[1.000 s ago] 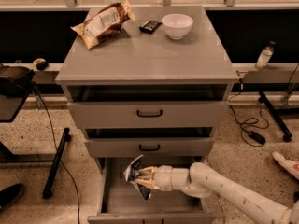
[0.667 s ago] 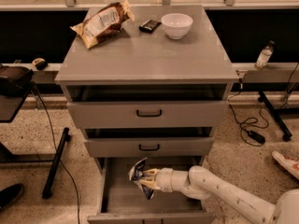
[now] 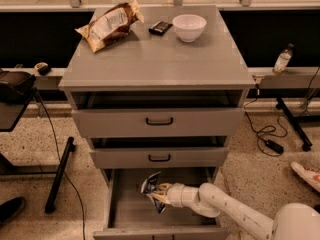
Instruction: Place blue chip bag into bottom drawer
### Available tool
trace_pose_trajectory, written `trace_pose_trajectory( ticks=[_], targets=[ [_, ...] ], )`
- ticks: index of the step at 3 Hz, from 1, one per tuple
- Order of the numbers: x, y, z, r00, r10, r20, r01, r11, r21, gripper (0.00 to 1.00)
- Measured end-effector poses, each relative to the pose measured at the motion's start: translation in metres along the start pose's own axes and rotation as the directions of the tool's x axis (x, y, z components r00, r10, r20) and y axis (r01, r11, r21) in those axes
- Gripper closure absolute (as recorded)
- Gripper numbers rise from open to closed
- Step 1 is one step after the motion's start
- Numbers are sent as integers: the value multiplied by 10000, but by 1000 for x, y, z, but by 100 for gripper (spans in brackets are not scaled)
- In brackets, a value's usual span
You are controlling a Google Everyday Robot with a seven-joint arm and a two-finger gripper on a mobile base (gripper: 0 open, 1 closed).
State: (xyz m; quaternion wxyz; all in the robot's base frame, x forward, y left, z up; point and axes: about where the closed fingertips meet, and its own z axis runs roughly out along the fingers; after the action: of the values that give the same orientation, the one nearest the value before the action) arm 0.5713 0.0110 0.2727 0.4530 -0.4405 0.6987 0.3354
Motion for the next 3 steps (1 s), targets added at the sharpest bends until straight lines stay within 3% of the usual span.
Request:
trace_pose_trajectory(
  ticks=[1, 3],
  targets=[
    [16, -4, 5, 9950, 876, 475, -907, 9936, 669, 85],
    [18, 0, 7, 9941, 961, 507, -993, 9930, 643, 38]
  ],
)
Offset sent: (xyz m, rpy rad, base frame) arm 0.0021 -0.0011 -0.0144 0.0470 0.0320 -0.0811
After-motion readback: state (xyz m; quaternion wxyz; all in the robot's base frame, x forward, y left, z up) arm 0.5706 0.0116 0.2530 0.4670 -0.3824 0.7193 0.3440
